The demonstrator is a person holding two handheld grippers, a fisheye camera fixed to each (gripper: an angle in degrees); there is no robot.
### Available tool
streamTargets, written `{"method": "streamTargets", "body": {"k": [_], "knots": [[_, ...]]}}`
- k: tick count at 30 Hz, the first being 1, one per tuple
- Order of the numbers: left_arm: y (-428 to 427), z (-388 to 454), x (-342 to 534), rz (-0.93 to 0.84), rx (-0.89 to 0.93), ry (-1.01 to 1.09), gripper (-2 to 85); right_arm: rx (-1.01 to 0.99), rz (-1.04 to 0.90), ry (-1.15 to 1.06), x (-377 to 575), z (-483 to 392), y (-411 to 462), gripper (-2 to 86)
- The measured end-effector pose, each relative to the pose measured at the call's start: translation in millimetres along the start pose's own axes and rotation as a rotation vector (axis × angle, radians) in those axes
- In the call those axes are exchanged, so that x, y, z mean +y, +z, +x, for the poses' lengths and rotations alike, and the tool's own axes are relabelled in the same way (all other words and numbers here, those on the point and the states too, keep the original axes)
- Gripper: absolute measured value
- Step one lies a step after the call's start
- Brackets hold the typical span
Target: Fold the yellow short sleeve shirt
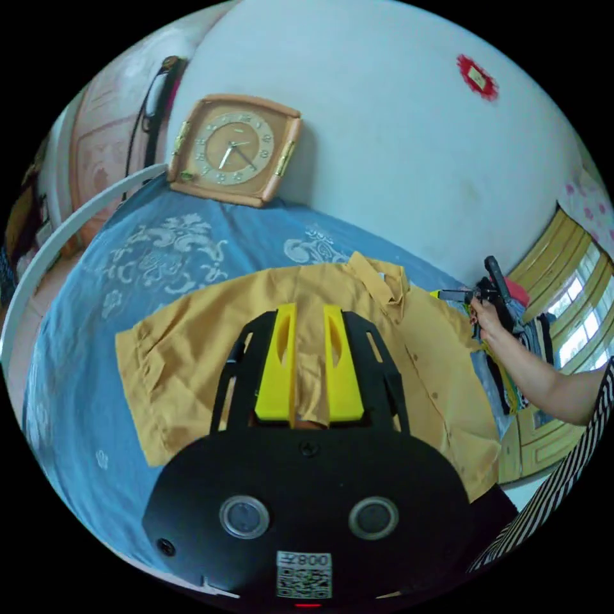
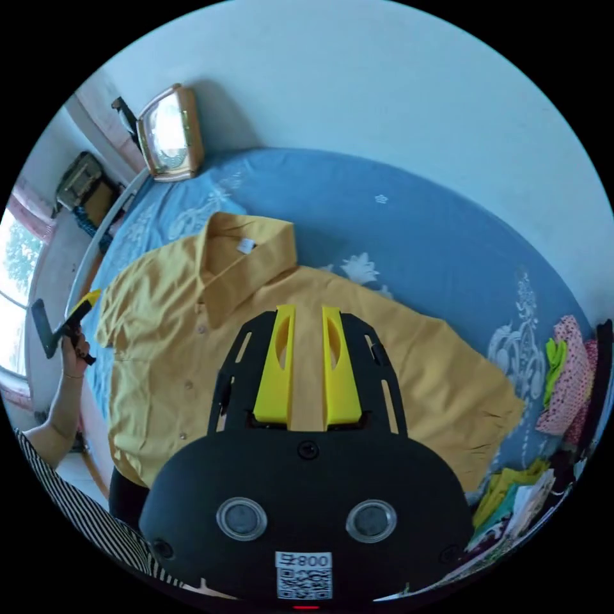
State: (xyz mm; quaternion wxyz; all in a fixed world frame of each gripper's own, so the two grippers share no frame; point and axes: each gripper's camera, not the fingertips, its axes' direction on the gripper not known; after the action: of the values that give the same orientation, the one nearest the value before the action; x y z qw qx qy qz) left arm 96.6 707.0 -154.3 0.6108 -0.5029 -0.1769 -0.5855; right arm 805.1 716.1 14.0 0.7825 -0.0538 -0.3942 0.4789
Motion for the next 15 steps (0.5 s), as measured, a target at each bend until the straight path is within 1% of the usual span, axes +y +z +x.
{"method": "streamTargets", "body": {"k": [2, 6, 8, 10, 12, 13, 15], "knots": [[28.9, 13.4, -28.7, -0.047, -0.009, 0.078, 7.4, 0.083, -0.031, -0.010, -16.2, 16.0, -2.2, 8.0], [101.2, 39.6, -87.9, -0.219, -0.084, 0.223, 7.0, 0.178, -0.098, -0.096, -40.5, 18.8, 7.3, 8.7], [127.3, 50.0, -103.7, -0.261, -0.121, 0.255, 6.1, 0.271, -0.177, -0.170, -51.4, 13.3, 25.8, 8.7], [154.2, 56.5, -113.9, -0.337, -0.158, 0.257, 4.4, 0.349, -0.228, -0.190, -55.3, 13.4, 41.1, 7.9], [182.3, 66.1, -117.7, -0.422, -0.191, 0.275, 2.0, 0.318, -0.205, -0.203, -56.2, 15.3, 41.4, 5.3], [184.2, 69.3, -118.0, -0.409, -0.200, 0.281, 1.8, 0.289, -0.201, -0.197, -57.5, 18.2, 40.4, 2.7], [191.6, 81.7, -120.7, -0.404, -0.240, 0.298, 0.9, 0.285, -0.202, -0.217, -57.5, 20.7, 40.6, 1.7]]}}
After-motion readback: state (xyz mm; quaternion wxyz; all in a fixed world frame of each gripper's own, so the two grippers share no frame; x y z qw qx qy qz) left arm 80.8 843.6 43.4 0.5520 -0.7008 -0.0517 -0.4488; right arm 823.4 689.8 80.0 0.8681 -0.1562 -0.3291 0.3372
